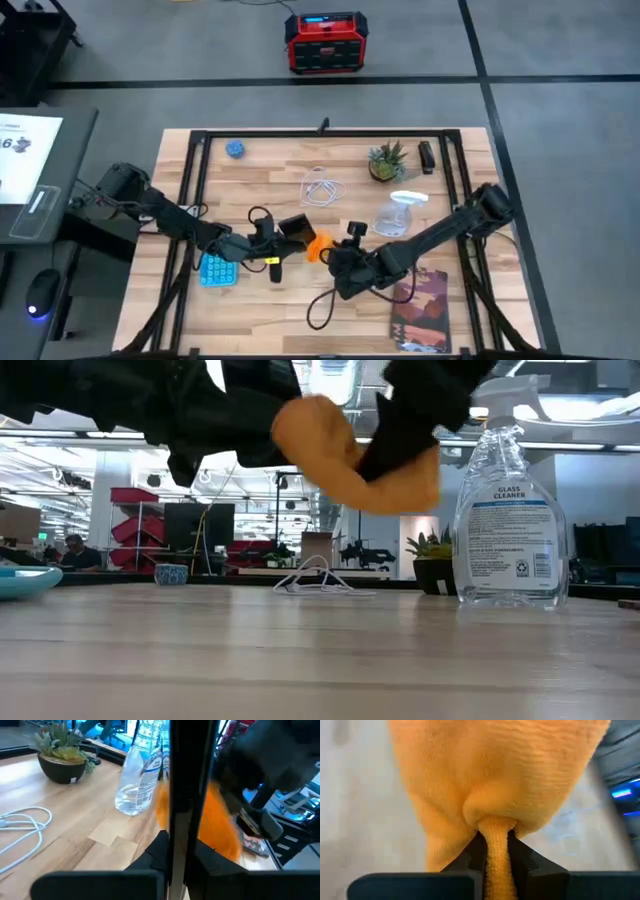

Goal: Apply microfiber cloth
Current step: Wipe the black cellphone using microfiber cloth

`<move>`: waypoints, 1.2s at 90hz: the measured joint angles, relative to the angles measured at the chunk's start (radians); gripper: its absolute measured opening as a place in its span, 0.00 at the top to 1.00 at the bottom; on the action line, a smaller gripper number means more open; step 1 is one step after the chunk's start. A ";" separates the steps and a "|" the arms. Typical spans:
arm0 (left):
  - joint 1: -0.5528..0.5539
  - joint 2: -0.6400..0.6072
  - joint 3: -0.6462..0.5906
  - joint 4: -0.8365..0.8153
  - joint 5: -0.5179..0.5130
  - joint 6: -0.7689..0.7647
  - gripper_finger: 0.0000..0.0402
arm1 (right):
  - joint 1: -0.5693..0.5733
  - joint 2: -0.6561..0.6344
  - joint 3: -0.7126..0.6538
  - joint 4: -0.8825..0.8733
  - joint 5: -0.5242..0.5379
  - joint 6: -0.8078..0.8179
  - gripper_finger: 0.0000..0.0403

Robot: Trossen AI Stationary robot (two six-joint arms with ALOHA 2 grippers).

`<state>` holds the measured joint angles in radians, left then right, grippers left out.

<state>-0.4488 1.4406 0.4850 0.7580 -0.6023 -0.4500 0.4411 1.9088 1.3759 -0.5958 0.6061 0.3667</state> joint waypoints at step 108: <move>0.000 -0.003 0.000 -0.009 0.052 -0.008 0.97 | 0.020 -0.089 -0.091 0.193 -0.215 -0.155 0.67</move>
<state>-0.4484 1.4380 0.4854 0.7489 -0.5501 -0.4578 0.4614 1.8201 1.2850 -0.4024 0.3912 0.2118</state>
